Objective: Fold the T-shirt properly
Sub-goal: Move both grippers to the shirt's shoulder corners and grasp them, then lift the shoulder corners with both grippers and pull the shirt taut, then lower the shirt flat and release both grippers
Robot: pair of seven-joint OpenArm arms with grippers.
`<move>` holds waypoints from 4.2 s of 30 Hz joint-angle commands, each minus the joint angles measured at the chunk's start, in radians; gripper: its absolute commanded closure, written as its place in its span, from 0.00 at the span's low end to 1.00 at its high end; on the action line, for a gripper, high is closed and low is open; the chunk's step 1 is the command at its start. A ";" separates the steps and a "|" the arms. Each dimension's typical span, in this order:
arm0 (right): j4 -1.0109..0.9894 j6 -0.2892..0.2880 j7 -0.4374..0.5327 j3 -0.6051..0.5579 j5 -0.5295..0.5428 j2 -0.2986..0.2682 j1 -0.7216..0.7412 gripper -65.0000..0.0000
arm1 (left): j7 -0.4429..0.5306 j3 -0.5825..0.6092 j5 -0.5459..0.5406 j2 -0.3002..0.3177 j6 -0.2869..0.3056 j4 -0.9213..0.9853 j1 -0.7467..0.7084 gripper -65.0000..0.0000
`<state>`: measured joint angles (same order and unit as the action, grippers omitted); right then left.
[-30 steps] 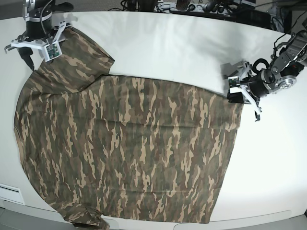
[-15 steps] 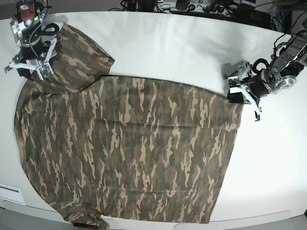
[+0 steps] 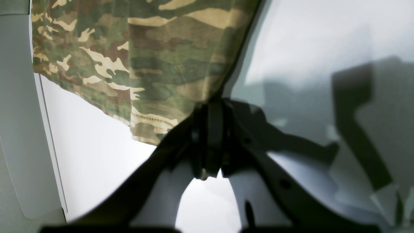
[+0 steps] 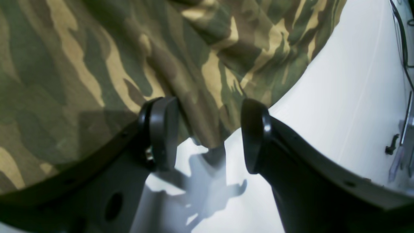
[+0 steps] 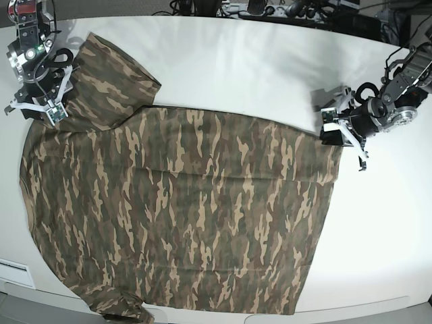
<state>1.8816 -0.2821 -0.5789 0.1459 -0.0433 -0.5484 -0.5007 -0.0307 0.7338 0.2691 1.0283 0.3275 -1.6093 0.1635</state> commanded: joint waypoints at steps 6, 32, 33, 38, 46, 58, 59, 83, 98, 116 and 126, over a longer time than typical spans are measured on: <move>-0.027 -0.020 0.051 0.010 0.021 -0.018 0.003 0.49 | -0.023 -0.001 0.003 0.019 0.019 0.001 0.003 1.00; 0.081 0.064 -0.125 0.013 0.018 -0.024 0.014 1.00 | -0.196 -0.001 0.014 0.110 -0.111 -0.216 -0.002 1.00; 0.103 0.071 -0.126 0.013 0.018 -0.030 0.005 1.00 | -0.211 -0.001 0.014 0.120 -0.130 -0.231 -0.002 1.00; 0.220 0.076 -0.126 0.027 0.014 -0.040 -0.061 1.00 | -0.214 -0.001 0.014 0.142 -0.153 -0.253 -0.002 1.00; 0.298 0.076 -0.122 0.105 0.014 -0.040 -0.175 1.00 | -0.242 -0.001 0.019 0.141 -0.164 -0.261 -0.020 1.00; 0.298 0.071 -0.140 0.160 0.022 -0.039 -0.259 1.00 | -0.400 -0.001 0.166 0.141 -0.294 -0.382 -0.204 1.00; 0.299 0.076 -0.141 0.160 0.022 -0.040 -0.266 1.00 | -0.414 -0.001 0.183 0.141 -0.306 -0.389 -0.221 1.00; 0.475 0.166 -0.165 0.160 -0.011 -0.039 -0.592 1.00 | -0.699 -0.002 0.649 0.141 -0.464 -0.735 -0.718 1.00; 0.475 0.344 -0.238 0.160 -0.227 -0.028 -0.781 1.00 | -0.850 -0.003 0.872 0.141 -0.550 -0.747 -0.958 1.00; 0.475 0.321 -0.152 0.160 -0.270 -0.034 -0.603 1.00 | -0.674 -0.169 0.800 0.140 -0.644 -0.747 -0.922 1.00; 0.475 0.225 -0.095 0.160 -0.147 -0.034 -0.352 1.00 | -0.484 -0.331 0.434 0.107 -0.557 -0.747 -0.729 1.00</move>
<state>2.3413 -0.0769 -0.6888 0.2974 -0.1749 -0.5690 -0.8486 -0.5220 0.4072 0.6910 1.1236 -0.2180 -2.3398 -0.5632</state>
